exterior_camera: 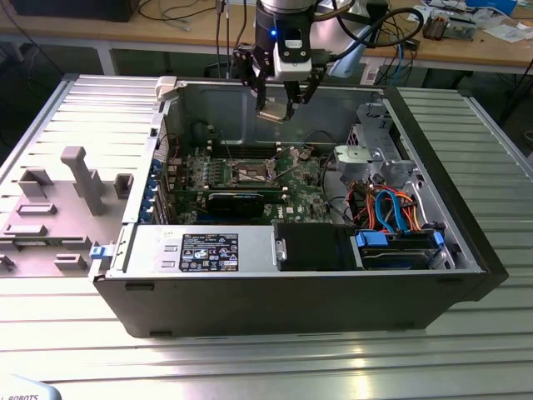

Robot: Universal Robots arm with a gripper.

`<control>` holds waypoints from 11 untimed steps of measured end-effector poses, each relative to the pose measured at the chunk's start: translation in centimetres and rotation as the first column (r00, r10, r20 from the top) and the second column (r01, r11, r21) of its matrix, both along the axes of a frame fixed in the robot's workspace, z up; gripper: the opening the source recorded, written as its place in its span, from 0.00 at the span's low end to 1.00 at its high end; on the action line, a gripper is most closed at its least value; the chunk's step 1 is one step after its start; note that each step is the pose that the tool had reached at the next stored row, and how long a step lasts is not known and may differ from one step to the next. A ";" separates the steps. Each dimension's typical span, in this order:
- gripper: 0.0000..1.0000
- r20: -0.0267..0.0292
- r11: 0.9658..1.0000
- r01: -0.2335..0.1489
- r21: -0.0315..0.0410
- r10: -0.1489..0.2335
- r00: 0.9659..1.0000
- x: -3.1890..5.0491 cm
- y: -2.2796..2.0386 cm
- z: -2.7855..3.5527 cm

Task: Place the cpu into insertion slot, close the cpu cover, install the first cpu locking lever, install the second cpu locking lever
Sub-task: 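Place the cpu into insertion slot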

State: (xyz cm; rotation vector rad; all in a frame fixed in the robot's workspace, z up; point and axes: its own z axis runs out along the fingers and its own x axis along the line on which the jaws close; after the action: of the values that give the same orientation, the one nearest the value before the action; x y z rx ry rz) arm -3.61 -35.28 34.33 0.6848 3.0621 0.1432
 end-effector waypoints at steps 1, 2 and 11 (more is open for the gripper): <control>0.54 0.000 1.000 0.001 0.000 -0.001 1.000 0.00 0.00 0.00; 0.54 0.000 1.000 0.002 0.000 -0.002 1.000 0.00 0.00 0.00; 0.54 0.000 1.000 0.013 0.000 -0.013 1.000 0.00 0.00 -0.03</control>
State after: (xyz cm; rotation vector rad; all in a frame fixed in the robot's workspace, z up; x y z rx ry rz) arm -3.60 -35.28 34.30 0.7053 3.0568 0.1432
